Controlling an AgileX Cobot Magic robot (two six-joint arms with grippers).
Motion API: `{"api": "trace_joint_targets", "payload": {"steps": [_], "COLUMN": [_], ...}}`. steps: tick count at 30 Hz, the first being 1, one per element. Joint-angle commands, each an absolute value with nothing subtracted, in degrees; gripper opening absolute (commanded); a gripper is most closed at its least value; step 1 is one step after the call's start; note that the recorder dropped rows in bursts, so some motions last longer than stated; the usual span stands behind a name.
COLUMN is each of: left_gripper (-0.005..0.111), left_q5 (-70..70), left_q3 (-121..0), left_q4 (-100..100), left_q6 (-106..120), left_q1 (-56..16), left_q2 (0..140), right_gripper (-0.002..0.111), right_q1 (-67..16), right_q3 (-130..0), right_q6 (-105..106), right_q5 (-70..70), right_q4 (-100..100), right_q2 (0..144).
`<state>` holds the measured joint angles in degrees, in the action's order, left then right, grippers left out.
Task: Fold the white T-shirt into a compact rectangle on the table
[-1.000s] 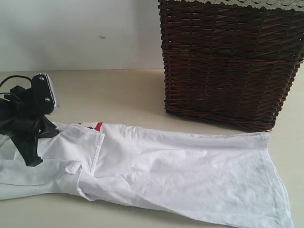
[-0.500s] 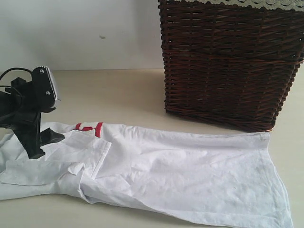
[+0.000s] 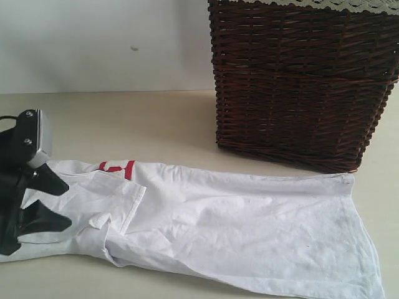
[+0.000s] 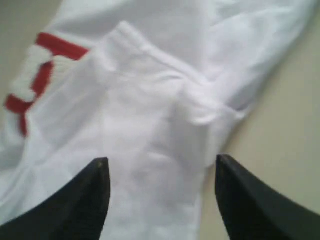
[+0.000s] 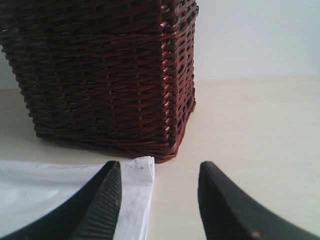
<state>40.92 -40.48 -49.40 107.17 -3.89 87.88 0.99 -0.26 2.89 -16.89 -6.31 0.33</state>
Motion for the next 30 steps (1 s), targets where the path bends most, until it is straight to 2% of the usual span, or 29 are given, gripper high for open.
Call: {"api": "trace_joint_targets", "payload": {"steps": [1, 4, 10, 14, 18, 22, 30], "left_gripper": [0.059, 0.059, 0.056, 0.044, 0.028, 0.002, 0.000], "left_q5": [47.09, 44.20, 37.78, 30.71, 29.77, 27.63, 19.10], "left_q3": [-38.43, -35.87, -33.01, -32.91, -32.91, -32.91, -34.61], "left_q4": [-49.20, -51.95, -55.69, -57.76, -58.03, -58.15, -57.88], "left_q6": [111.57, 119.78, 120.23, 120.23, 120.23, 120.23, 120.23], "left_q1": [-2.25, -2.25, -4.25, -7.00, -8.10, -8.10, -8.10], "left_q2": [86.82, 88.25, 90.09, 91.65, 92.93, 92.80, 91.86], "right_gripper": [0.047, 0.047, 0.047, 0.047, 0.047, 0.047, 0.047], "right_q1": [1.31, 1.31, 1.31, 1.31, 1.31, 1.31, 1.31], "right_q3": [0.00, 0.00, 0.00, 0.00, 0.00, 0.00, 0.00], "right_q6": [2.86, 2.86, 2.86, 2.86, 2.86, 2.86, 2.86], "right_q5": [-16.17, -16.17, -16.17, -16.17, -16.17, -16.17, -16.17], "right_q4": [-6.14, -6.14, -6.14, -6.14, -6.14, -6.14, -6.14], "right_q2": [0.00, 0.00, 0.00, 0.00, 0.00, 0.00, 0.00]}}
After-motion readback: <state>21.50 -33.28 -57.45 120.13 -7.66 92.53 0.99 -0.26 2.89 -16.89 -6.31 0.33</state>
